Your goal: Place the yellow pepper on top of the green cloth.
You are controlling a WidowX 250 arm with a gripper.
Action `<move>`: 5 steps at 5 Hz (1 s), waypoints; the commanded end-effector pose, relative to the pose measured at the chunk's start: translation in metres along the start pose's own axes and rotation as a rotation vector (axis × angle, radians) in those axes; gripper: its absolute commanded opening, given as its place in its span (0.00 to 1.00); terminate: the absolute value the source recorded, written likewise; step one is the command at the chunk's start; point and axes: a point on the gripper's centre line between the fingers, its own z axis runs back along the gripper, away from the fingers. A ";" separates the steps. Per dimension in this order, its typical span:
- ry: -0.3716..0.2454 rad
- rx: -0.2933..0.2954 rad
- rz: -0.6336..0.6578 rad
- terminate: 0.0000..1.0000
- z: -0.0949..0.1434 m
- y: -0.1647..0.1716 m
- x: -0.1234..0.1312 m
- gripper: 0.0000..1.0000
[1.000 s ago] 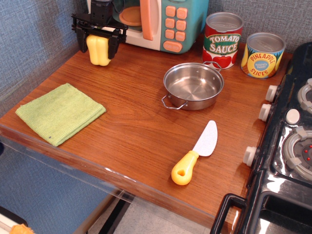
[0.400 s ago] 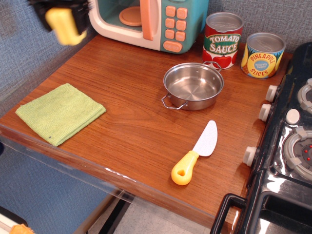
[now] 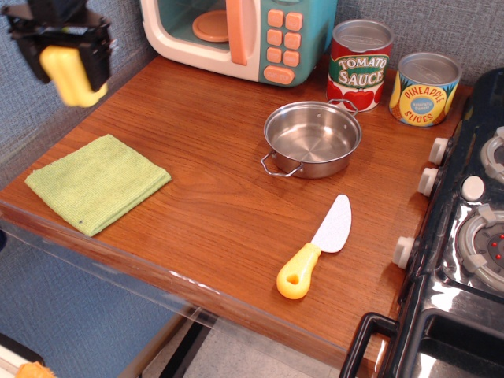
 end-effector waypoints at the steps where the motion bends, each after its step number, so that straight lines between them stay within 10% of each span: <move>1: -0.036 0.067 -0.062 0.00 0.008 0.012 -0.022 0.00; 5: 0.020 0.136 -0.099 0.00 -0.029 0.005 -0.042 0.00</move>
